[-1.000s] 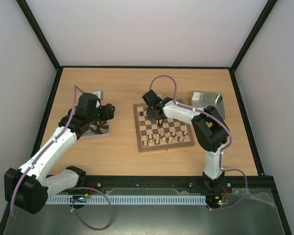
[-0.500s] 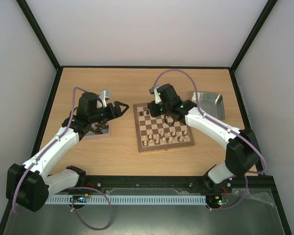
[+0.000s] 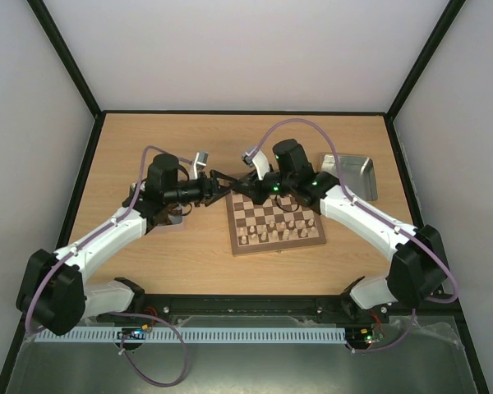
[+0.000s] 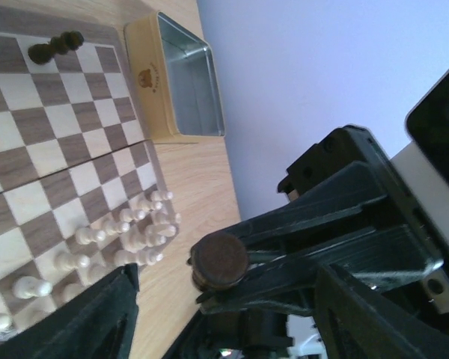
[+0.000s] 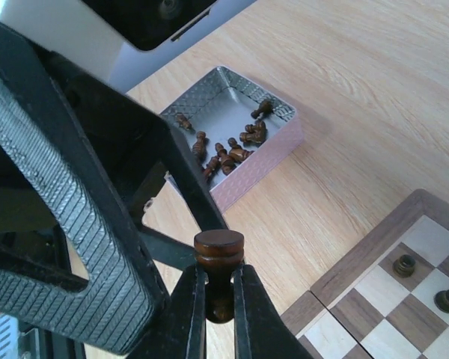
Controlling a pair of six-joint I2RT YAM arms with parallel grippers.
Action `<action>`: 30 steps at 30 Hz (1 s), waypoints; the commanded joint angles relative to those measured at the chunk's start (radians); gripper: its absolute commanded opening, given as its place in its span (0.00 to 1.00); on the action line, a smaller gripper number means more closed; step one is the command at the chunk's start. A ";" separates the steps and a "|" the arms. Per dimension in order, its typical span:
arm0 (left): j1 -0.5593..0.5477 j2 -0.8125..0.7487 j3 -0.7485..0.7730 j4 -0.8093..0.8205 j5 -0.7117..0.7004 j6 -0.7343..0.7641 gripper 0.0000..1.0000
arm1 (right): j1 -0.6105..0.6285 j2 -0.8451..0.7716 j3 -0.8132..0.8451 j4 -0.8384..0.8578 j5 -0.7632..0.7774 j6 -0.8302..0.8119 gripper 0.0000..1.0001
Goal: Set up the chess pieces on the board
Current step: Place the chess piece on the chessboard.
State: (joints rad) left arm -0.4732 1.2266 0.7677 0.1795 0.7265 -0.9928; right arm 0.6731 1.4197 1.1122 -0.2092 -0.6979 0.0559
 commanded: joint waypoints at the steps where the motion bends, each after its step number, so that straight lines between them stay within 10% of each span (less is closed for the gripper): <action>1: -0.005 0.011 0.011 0.091 0.015 -0.085 0.62 | 0.009 -0.021 0.006 -0.005 -0.088 -0.050 0.02; 22: -0.007 0.051 -0.020 0.120 -0.012 -0.176 0.13 | 0.010 -0.034 -0.011 0.069 -0.078 0.003 0.02; 30: -0.007 0.038 -0.058 0.207 -0.014 -0.406 0.09 | 0.009 -0.159 -0.192 0.415 0.114 0.335 0.39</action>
State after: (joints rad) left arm -0.4755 1.2663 0.7475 0.3065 0.7101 -1.2343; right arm 0.6750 1.3586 1.0088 -0.0753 -0.6933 0.1780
